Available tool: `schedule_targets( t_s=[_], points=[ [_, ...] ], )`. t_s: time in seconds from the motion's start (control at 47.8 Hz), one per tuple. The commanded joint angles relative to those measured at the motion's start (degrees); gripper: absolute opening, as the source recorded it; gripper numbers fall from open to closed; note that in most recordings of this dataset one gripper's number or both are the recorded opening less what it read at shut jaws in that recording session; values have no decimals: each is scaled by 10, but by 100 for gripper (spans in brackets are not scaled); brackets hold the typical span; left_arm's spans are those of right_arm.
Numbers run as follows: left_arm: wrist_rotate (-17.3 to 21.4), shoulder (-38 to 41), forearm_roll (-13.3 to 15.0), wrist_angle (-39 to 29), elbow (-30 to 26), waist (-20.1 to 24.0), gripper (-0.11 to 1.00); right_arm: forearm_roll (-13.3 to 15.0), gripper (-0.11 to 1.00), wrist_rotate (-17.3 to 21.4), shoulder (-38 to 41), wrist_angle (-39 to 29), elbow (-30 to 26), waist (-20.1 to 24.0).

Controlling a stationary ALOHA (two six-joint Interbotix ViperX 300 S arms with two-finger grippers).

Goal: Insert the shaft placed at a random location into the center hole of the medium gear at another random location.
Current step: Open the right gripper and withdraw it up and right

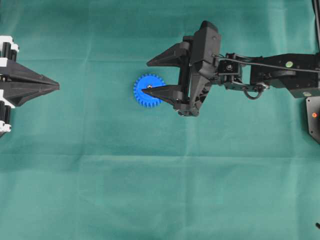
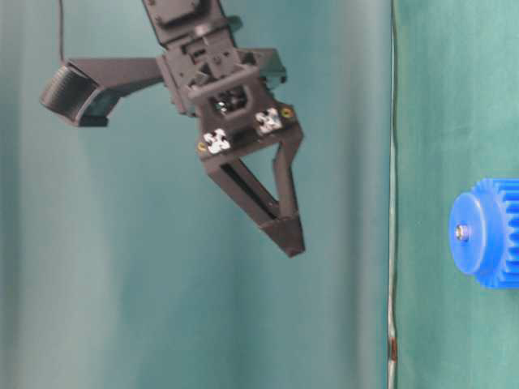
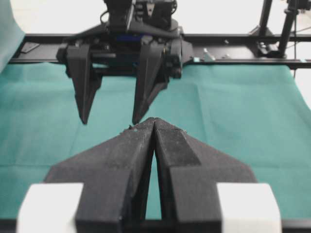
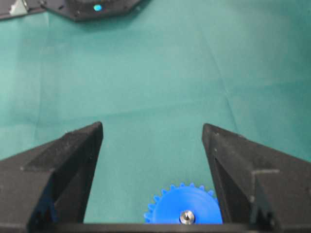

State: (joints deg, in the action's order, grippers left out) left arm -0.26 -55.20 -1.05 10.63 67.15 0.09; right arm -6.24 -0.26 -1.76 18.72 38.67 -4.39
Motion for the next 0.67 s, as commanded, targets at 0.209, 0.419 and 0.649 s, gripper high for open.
schedule_targets(
  t_s=[0.209, 0.419, 0.649],
  points=[
    [-3, 5, -2, 3, -11, -1, 0, 2, 82, -5, -33, -15, 16, 3],
    [-3, 5, -2, 3, -11, -1, 0, 0, 82, -4, -81, -19, 58, 3],
    [-3, 5, -2, -3, -11, -1, 0, -1, 82, -3, -136, -32, 112, 3]
  ],
)
